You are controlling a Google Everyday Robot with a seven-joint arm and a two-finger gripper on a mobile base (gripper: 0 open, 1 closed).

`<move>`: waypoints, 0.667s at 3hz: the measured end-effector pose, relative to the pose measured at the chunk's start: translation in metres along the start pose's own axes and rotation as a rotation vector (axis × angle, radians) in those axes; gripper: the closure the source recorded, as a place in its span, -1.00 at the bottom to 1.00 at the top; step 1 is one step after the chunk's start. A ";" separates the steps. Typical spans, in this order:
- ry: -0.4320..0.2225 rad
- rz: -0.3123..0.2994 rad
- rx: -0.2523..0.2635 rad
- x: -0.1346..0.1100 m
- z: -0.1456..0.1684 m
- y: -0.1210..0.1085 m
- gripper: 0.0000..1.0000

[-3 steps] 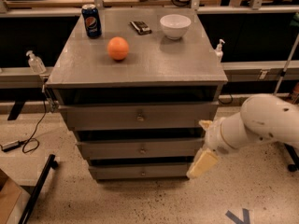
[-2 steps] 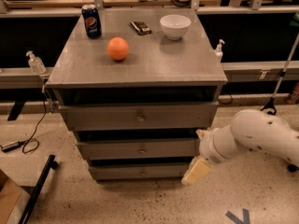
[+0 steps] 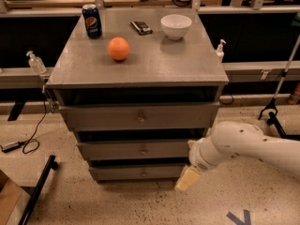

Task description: Open bottom drawer

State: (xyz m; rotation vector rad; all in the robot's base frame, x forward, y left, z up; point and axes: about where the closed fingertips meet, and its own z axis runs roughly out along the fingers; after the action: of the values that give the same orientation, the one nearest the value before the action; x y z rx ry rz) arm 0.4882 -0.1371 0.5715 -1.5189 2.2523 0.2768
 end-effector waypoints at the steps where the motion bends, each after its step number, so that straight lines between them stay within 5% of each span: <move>1: 0.031 0.020 -0.048 0.012 0.043 -0.002 -1.00; 2: 0.023 0.082 -0.092 0.018 0.078 -0.011 -1.00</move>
Offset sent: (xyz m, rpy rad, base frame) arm 0.0425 0.0169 -0.1170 0.0780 0.1853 -0.0878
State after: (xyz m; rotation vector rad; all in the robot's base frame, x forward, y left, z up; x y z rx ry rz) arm 0.5093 -0.1264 0.4947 -1.4843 2.3528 0.3940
